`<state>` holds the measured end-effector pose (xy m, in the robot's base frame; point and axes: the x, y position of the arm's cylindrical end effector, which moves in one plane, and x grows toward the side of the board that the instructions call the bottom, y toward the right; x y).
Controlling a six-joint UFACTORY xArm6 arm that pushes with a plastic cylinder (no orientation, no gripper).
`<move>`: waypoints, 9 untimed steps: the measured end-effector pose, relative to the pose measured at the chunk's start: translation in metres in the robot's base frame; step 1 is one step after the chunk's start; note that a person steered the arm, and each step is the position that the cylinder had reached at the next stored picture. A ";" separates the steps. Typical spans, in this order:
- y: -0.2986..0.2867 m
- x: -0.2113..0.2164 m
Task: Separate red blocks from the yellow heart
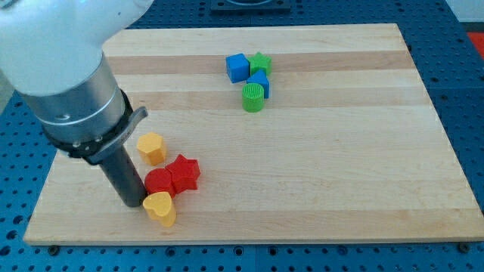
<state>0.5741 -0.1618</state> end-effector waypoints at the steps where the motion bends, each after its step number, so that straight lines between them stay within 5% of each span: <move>1: 0.000 0.008; 7: 0.050 -0.002; 9: 0.060 -0.046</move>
<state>0.5284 -0.1022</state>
